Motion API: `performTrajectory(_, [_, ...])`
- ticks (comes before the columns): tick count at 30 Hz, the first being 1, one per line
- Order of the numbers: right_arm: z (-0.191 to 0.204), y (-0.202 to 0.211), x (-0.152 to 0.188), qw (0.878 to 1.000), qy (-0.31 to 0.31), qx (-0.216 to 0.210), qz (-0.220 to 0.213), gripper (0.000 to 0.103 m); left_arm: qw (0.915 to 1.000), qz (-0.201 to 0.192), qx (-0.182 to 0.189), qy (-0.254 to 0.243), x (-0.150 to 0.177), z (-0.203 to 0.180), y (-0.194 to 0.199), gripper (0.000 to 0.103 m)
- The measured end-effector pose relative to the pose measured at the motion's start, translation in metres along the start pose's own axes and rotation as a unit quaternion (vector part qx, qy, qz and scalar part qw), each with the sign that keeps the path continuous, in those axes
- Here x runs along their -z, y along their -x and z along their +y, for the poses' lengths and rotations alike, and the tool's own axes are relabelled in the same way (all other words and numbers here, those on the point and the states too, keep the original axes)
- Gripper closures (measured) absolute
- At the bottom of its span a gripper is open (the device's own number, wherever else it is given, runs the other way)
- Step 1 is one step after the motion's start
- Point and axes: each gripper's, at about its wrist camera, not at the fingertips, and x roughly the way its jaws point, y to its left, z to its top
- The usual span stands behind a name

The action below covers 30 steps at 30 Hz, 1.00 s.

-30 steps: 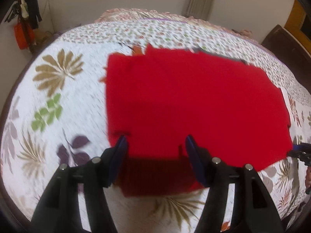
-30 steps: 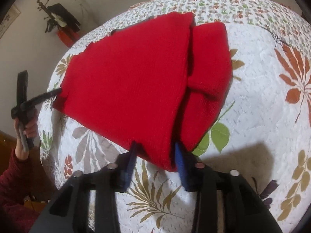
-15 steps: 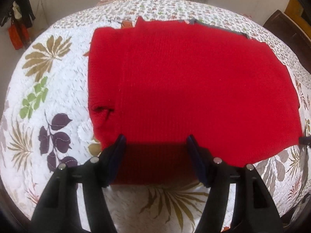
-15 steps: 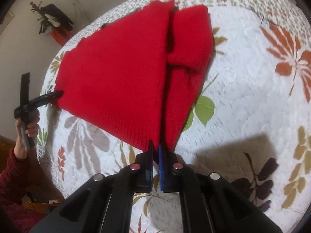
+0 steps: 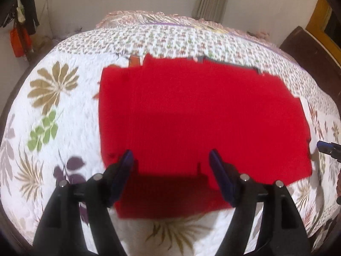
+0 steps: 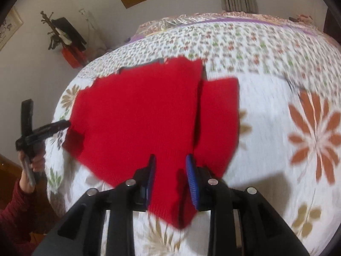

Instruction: Fold small clothes

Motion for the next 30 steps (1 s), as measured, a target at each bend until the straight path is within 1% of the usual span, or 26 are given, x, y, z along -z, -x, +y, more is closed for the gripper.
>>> performTrajectory(2, [-0.003,-0.015,-0.015,1.000,-0.011,-0.003,0.009,0.073,0.9999,0.012,0.008,0.005,-0.012,-0.004,-0.011,0.030])
performTrajectory(5, [-0.012,-0.034,-0.027,0.999,-0.030,-0.003,0.020,0.073,0.9996,0.024,-0.004,0.013,-0.027,-0.005,-0.032,0.030])
performTrajectory(6, [-0.015,-0.039,-0.029,0.999,-0.038,-0.010,0.024,0.075,0.9995,0.027,-0.006,0.015,-0.027,-0.005,-0.036,0.030])
performTrajectory(8, [-0.020,-0.047,-0.030,0.998,-0.051,-0.022,0.029,0.084,0.9991,0.038,-0.004,0.018,-0.029,-0.003,-0.046,0.030])
performTrajectory(9, [-0.020,-0.049,-0.031,0.998,-0.052,-0.025,0.029,0.090,0.9988,0.045,-0.004,0.020,-0.029,-0.003,-0.053,0.030])
performTrajectory(10, [-0.021,-0.049,-0.030,0.998,-0.053,-0.025,0.029,0.092,0.9985,0.049,-0.005,0.024,-0.030,0.000,-0.058,0.030])
performTrajectory(11, [-0.022,-0.049,-0.030,0.998,-0.053,-0.026,0.026,0.093,0.9984,0.050,-0.005,0.025,-0.029,0.001,-0.061,0.030])
performTrajectory(13, [-0.024,-0.044,-0.029,0.998,-0.055,-0.029,0.018,0.093,0.9985,0.050,-0.006,0.022,-0.030,0.003,-0.065,0.030])
performTrajectory(15, [-0.026,-0.036,-0.028,0.998,-0.051,-0.038,0.005,0.103,0.9986,0.048,-0.004,0.022,-0.030,0.004,-0.066,0.030])
performTrajectory(22, [-0.036,-0.013,-0.026,0.998,-0.051,-0.020,-0.023,0.103,0.9987,0.047,-0.005,0.017,-0.028,0.005,-0.067,0.029])
performTrajectory(23, [-0.039,-0.013,-0.027,0.998,-0.055,-0.022,-0.018,0.098,0.9988,0.046,-0.008,0.016,-0.028,0.004,-0.068,0.028])
performTrajectory(24, [-0.041,-0.014,-0.027,0.998,-0.060,-0.027,-0.013,0.089,0.9988,0.045,-0.010,0.015,-0.028,0.004,-0.068,0.028])
performTrajectory(25, [-0.043,-0.015,-0.027,0.997,-0.065,-0.033,-0.012,0.084,0.9988,0.045,-0.013,0.013,-0.029,0.001,-0.070,0.028])
performTrajectory(26, [-0.043,-0.016,-0.027,0.997,-0.068,-0.038,-0.010,0.073,0.9988,0.045,-0.015,0.012,-0.029,0.000,-0.070,0.028])
performTrajectory(27, [-0.043,-0.017,-0.027,0.997,-0.066,-0.041,-0.008,0.065,0.9988,0.045,-0.016,0.011,-0.030,0.000,-0.069,0.028])
performTrajectory(28, [-0.042,-0.018,-0.026,0.997,-0.066,-0.042,-0.007,0.062,0.9988,0.044,-0.015,0.012,-0.030,-0.001,-0.068,0.028])
performTrajectory(30, [-0.040,-0.029,-0.028,0.997,-0.066,-0.046,0.003,0.060,0.9989,0.043,-0.010,0.016,-0.030,0.000,-0.063,0.028])
